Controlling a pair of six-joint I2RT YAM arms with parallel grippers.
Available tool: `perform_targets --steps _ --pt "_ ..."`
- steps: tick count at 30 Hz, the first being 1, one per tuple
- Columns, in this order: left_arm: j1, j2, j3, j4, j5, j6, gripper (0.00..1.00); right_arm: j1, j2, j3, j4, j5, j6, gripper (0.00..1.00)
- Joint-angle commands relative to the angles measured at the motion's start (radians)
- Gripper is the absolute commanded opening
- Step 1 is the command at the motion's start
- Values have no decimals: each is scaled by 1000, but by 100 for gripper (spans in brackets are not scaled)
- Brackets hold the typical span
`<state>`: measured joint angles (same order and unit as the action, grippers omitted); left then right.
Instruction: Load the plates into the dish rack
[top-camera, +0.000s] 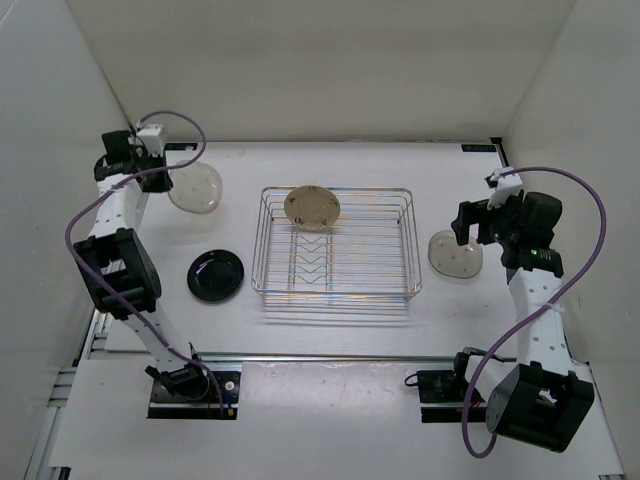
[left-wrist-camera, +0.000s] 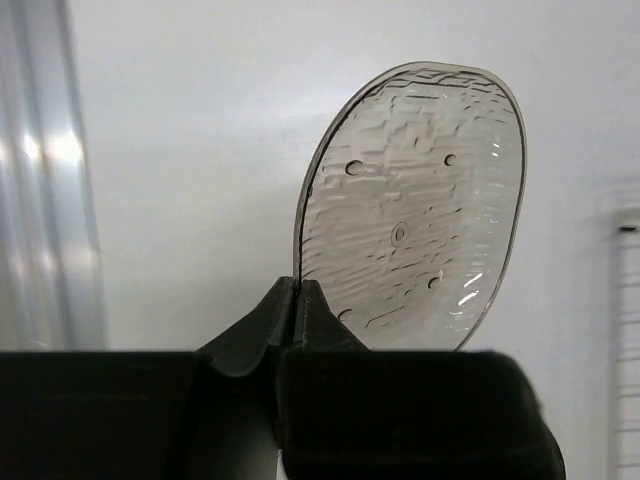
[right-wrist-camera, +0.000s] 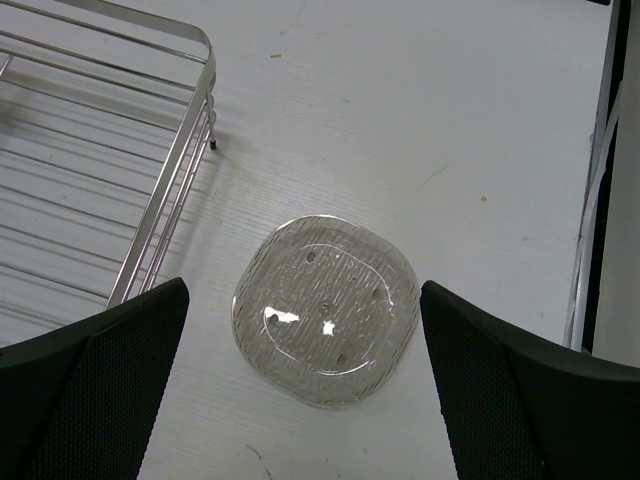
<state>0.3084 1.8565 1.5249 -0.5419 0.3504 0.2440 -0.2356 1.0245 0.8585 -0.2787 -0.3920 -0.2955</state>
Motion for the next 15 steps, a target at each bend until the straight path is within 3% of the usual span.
perform_targets --steps 1,6,15 --pt "-60 -147 134 -50 -59 93 10 -5 -17 -19 36 -33 -1 100" --pt "-190 -220 237 -95 -161 218 10 -5 -17 -29 36 -42 -10 100" --pt "-639 -290 354 -95 -503 618 10 -5 2 -47 36 -42 -21 100"
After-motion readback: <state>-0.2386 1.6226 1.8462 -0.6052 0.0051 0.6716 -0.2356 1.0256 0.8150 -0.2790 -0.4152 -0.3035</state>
